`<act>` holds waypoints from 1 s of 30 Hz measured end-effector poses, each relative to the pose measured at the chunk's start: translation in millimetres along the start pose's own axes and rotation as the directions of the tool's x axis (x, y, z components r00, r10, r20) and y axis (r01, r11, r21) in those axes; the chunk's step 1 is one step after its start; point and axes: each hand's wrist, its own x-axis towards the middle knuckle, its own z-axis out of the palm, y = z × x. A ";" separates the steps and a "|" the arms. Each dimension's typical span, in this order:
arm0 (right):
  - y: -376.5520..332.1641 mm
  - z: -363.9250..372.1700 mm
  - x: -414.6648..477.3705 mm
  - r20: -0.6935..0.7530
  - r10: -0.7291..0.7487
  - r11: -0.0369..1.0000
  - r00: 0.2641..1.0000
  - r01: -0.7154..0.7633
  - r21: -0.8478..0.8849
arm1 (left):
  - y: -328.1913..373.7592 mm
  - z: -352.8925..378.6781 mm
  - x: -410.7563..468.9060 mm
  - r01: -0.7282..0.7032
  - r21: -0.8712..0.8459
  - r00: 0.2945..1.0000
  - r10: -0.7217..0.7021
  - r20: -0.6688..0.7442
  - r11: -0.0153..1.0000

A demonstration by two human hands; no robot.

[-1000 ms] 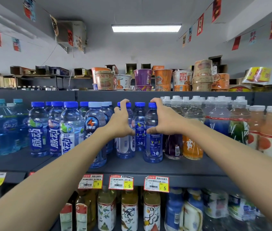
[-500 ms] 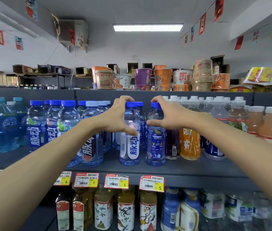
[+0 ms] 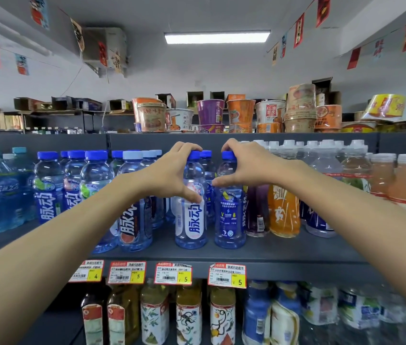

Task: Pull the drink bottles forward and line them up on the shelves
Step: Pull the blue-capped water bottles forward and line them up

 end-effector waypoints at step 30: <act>5.5 12.9 -20.3 0.098 -0.090 0.967 0.991 0.063 0.248 | 1.1 -6.4 10.1 -0.118 0.274 0.984 0.075 0.163 0.954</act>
